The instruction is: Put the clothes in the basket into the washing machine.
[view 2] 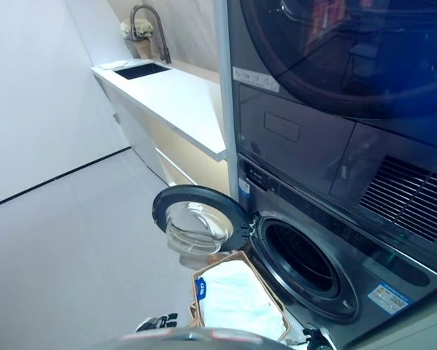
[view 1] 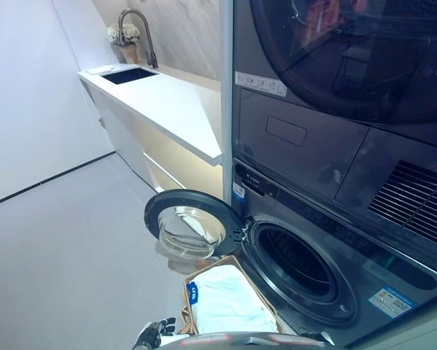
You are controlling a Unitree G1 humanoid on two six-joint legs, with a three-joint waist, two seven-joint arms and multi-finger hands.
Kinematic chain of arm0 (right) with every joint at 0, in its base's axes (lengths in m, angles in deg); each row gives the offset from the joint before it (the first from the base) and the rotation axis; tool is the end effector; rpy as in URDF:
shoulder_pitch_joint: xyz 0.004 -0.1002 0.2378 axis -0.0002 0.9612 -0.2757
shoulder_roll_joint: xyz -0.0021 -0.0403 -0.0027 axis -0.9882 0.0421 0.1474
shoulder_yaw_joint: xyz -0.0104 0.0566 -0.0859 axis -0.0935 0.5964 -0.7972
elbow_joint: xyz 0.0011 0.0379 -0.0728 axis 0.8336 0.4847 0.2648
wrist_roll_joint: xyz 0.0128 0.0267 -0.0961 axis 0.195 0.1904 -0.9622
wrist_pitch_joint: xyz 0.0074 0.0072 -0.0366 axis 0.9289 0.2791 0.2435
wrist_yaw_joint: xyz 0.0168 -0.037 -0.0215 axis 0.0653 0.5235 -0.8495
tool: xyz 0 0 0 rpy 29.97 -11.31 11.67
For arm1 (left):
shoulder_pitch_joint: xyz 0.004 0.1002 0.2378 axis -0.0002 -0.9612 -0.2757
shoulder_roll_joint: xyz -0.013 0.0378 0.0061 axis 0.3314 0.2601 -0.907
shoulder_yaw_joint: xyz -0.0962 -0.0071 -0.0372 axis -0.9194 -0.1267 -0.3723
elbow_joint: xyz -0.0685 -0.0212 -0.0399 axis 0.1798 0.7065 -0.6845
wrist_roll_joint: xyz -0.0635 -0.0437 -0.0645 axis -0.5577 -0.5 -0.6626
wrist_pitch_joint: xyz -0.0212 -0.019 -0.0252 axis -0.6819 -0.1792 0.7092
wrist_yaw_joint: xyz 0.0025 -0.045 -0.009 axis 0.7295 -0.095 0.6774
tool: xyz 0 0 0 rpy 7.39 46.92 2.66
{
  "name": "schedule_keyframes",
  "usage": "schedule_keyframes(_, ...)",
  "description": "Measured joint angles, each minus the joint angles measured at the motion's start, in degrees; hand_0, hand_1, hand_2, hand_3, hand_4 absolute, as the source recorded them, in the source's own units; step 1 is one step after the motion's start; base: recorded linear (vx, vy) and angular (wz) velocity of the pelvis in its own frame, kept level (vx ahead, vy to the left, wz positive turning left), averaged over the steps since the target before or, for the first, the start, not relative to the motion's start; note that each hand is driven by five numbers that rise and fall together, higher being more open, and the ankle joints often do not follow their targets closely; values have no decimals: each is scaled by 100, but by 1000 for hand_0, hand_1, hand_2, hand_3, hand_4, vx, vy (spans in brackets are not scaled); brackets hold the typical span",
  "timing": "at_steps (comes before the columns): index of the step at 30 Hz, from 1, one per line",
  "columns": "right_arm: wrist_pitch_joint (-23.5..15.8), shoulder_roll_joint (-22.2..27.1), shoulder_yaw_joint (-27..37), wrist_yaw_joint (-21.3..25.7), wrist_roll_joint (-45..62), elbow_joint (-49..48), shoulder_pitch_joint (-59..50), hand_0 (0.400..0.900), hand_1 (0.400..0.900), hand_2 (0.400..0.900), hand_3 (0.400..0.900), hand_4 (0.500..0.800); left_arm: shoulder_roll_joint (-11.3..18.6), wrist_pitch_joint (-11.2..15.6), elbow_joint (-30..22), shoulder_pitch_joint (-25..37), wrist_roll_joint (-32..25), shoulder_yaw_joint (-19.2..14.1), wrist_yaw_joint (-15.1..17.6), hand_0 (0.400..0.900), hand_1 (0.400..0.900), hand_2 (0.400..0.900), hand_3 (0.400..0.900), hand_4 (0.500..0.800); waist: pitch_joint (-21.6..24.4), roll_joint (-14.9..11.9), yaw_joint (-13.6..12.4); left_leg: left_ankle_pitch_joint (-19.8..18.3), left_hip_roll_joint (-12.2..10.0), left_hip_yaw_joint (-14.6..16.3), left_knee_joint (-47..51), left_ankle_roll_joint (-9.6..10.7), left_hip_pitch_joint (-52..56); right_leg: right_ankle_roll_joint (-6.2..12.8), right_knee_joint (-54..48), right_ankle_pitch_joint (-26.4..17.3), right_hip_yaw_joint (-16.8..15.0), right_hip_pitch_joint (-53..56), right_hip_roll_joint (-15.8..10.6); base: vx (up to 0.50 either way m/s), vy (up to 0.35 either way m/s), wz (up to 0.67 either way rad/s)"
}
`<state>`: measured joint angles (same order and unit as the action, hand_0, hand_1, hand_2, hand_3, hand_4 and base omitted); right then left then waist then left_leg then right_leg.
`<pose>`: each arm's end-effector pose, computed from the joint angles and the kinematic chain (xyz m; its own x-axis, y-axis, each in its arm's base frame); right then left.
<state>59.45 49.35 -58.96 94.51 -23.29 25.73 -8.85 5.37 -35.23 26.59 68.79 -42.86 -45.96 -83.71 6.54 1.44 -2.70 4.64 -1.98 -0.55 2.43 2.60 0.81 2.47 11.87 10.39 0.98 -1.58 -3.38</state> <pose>0.0319 -0.2245 -0.1222 0.2814 -0.3134 -0.9070 -0.2855 0.8751 -0.3909 0.0370 0.1910 -0.1255 0.3989 -0.0094 -0.9169 0.2483 0.9637 0.0981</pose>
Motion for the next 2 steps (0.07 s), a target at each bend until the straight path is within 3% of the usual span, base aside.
schedule_keyframes(2, 9, 4, 15, -22, 2, 1, 3, 900, 900, 900, 900, 800, 1, -18, 0, -17, 29, 0, -12, 900, 900, 900, 900, 800, 5, 7, 5, 0, 4, -2, 1, 0, 0, -8, -10, -7, 0, 2, 1, -24, -7, -4)
